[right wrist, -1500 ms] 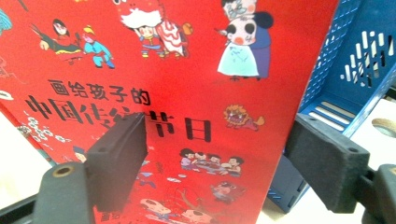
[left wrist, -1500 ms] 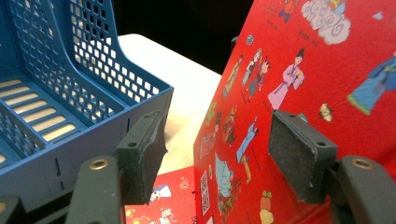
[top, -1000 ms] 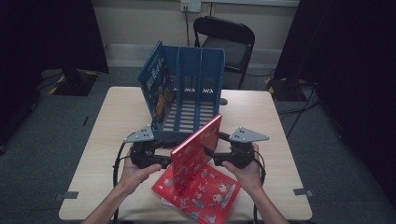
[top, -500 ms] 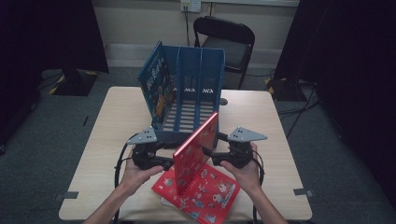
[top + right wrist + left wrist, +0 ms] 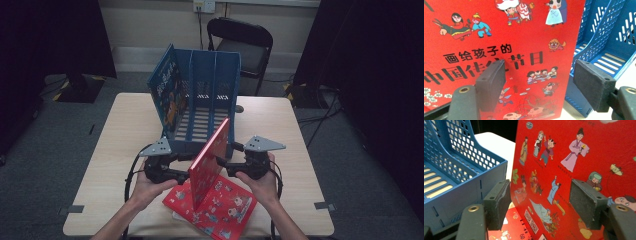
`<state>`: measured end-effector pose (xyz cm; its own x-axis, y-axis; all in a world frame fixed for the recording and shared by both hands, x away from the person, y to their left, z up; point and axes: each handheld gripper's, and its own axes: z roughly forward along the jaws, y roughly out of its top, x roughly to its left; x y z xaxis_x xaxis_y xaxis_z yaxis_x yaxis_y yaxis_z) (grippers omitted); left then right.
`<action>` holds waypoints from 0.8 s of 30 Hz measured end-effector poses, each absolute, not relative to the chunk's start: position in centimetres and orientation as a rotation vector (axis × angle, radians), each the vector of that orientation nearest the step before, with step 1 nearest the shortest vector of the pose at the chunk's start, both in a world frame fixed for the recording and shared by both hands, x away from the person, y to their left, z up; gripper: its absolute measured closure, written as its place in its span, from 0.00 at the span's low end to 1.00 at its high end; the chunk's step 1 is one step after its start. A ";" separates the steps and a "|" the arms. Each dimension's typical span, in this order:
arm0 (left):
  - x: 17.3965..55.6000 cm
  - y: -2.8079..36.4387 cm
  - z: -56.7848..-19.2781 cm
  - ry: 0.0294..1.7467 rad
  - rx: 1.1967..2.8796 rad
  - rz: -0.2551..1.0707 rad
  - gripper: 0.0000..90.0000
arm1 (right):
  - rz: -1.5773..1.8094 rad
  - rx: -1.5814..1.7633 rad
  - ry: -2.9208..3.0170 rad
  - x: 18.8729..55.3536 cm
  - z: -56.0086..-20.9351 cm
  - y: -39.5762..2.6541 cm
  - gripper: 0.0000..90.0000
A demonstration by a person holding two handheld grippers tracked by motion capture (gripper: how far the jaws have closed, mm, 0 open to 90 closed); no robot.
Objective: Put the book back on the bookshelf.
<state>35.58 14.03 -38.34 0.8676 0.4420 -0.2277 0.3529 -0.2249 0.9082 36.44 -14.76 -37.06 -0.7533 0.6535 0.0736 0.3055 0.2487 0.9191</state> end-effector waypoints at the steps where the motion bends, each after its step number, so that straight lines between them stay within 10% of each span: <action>1: 35.6 14.0 -38.3 0.598 1.837 0.093 0.37 | 1.507 0.885 2.202 36.5 -37.1 -14.7 0.29; 24: 35.0 12.8 -38.5 0.551 1.879 0.096 0.34 | 1.474 0.868 2.247 36.4 -37.6 -14.0 0.30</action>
<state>35.00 12.75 -38.53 0.8875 0.4172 -0.1956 0.3269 -0.2711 0.9053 36.42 -14.05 -37.63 -0.7657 0.6399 0.0646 0.3144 0.2847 0.9056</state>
